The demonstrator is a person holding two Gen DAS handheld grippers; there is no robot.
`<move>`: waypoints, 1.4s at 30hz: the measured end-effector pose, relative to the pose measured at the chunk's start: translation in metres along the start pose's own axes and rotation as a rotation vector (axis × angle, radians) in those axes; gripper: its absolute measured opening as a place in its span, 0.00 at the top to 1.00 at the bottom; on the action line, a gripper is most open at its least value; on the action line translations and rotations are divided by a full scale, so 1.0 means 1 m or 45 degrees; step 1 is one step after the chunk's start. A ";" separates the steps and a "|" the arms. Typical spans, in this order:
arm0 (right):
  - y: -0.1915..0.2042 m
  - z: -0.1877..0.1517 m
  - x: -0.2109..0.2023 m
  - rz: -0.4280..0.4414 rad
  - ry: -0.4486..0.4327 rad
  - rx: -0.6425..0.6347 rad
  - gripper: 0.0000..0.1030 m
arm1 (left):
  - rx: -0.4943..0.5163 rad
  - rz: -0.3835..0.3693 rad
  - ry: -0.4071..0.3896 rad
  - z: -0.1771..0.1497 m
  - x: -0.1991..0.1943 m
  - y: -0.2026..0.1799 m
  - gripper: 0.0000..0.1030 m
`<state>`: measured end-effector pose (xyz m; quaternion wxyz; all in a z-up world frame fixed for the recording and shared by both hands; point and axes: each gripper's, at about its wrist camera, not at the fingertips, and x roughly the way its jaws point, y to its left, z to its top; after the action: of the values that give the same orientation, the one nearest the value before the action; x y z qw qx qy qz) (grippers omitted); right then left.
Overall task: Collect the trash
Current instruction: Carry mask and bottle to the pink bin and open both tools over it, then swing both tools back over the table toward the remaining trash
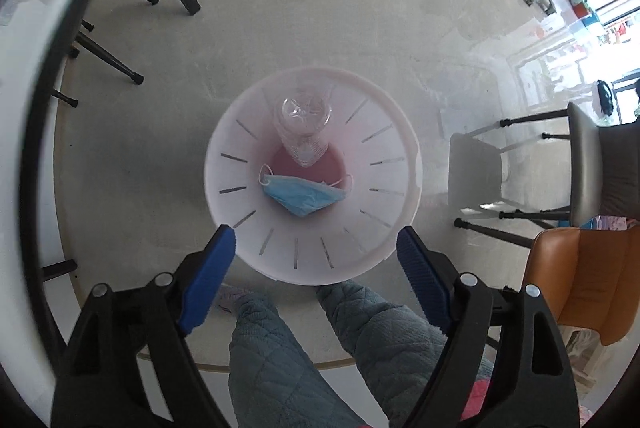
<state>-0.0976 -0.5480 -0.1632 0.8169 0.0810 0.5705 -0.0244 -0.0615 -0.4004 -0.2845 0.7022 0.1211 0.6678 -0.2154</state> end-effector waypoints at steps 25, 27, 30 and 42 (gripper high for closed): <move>0.220 0.097 -0.111 0.411 -0.356 -0.509 0.02 | -0.828 0.335 -0.616 -0.141 -0.288 0.233 0.08; 0.246 0.104 -0.112 0.408 -0.376 -0.523 0.02 | -0.849 0.348 -0.627 -0.146 -0.292 0.261 0.08; 0.279 0.110 -0.110 0.432 -0.388 -0.522 0.02 | -0.856 0.352 -0.641 -0.147 -0.295 0.297 0.08; 0.386 0.129 -0.075 0.417 -0.339 -0.540 0.02 | -0.837 0.358 -0.586 -0.128 -0.260 0.408 0.08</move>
<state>0.0468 -0.1916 -0.0093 0.8763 -0.0042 0.4301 0.2170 0.0108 0.0534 -0.0850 0.8567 -0.0706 0.5037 0.0857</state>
